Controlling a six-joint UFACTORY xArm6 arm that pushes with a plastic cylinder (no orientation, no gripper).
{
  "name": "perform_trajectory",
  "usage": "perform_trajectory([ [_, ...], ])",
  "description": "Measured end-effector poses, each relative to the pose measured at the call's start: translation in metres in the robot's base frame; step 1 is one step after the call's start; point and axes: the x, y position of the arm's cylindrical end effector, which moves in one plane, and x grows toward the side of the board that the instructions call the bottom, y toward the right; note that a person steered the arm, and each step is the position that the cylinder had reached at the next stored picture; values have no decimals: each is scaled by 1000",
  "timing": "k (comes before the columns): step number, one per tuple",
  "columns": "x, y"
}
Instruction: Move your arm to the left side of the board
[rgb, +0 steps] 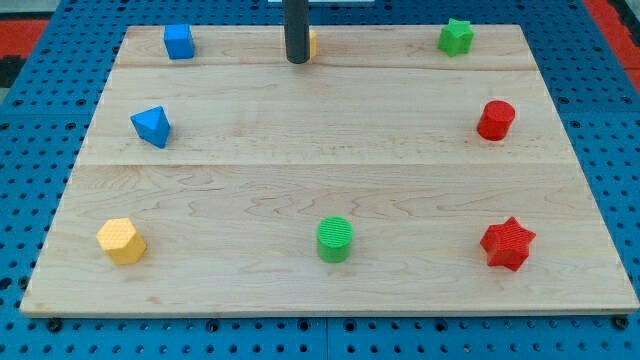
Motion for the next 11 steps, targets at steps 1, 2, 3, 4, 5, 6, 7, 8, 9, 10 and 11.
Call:
perform_trajectory([
  [1,0,-2],
  [2,0,-29],
  [3,0,-48],
  [4,0,-48],
  [5,-31,-51],
  [6,-49,-51],
  [7,-60,-58],
  [8,-63,-66],
  [9,-64,-68],
  [10,-64,-86],
  [11,-65,-90],
])
